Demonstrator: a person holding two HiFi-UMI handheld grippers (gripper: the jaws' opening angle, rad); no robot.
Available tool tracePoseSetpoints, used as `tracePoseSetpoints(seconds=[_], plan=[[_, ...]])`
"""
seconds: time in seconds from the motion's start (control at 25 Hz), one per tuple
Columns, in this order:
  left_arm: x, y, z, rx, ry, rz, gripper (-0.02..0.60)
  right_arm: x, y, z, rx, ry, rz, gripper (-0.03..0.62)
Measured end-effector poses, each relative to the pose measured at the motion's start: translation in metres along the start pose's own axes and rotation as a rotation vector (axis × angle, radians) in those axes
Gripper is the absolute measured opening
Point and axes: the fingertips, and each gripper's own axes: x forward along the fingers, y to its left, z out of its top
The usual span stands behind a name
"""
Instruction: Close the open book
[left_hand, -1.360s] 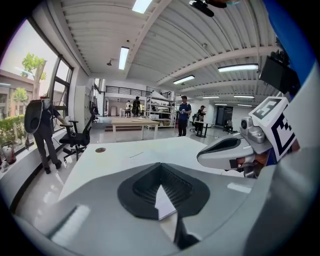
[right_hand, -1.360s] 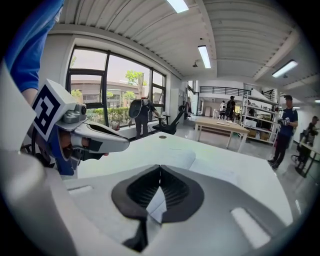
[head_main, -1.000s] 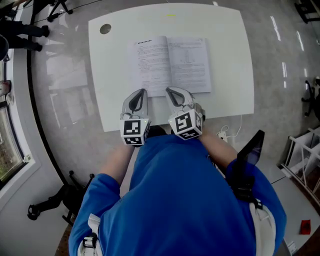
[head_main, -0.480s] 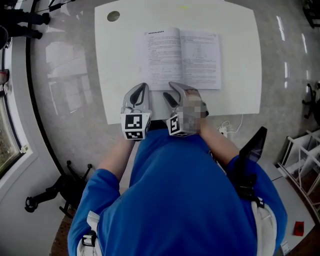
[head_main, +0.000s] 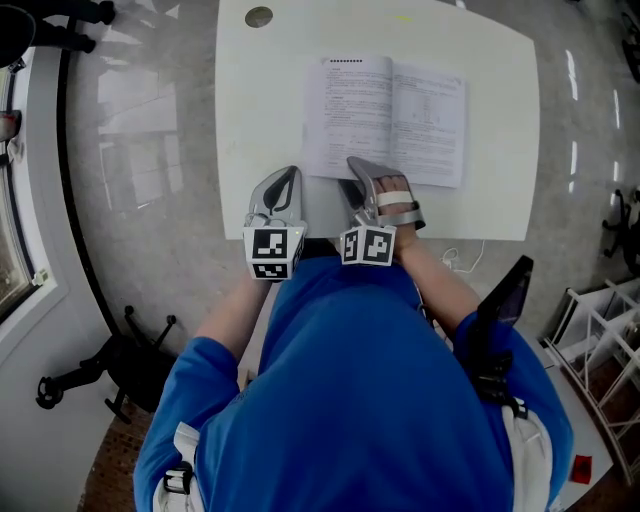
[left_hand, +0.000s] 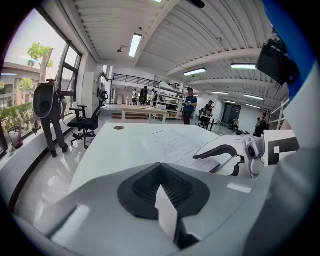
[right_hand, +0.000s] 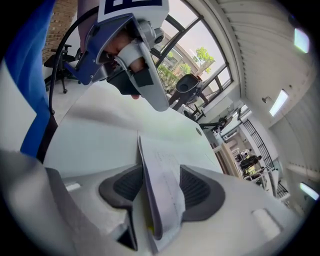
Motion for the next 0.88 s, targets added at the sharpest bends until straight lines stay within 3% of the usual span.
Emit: tracePoseSetpoints(seconds=[0.4, 0.48, 0.64, 0.88], plan=[[-0.011, 0.014, -0.004, -0.003, 0.003, 0.021, 0.008, 0.009, 0.005, 0.020, -0.002, -0.030, 0.016, 0.218], [-0.012, 0.014, -0.004, 0.003, 0.001, 0.023, 0.008, 0.009, 0.008, 0.021, 0.006, -0.031, 0.033, 0.187], [-0.015, 0.014, 0.002, 0.014, -0.004, 0.021, 0.008, 0.002, 0.009, 0.027, 0.020, -0.043, 0.037, 0.061], [-0.019, 0.008, 0.015, 0.029, -0.018, 0.015, 0.008, -0.017, -0.007, 0.033, 0.117, -0.065, 0.000, 0.029]])
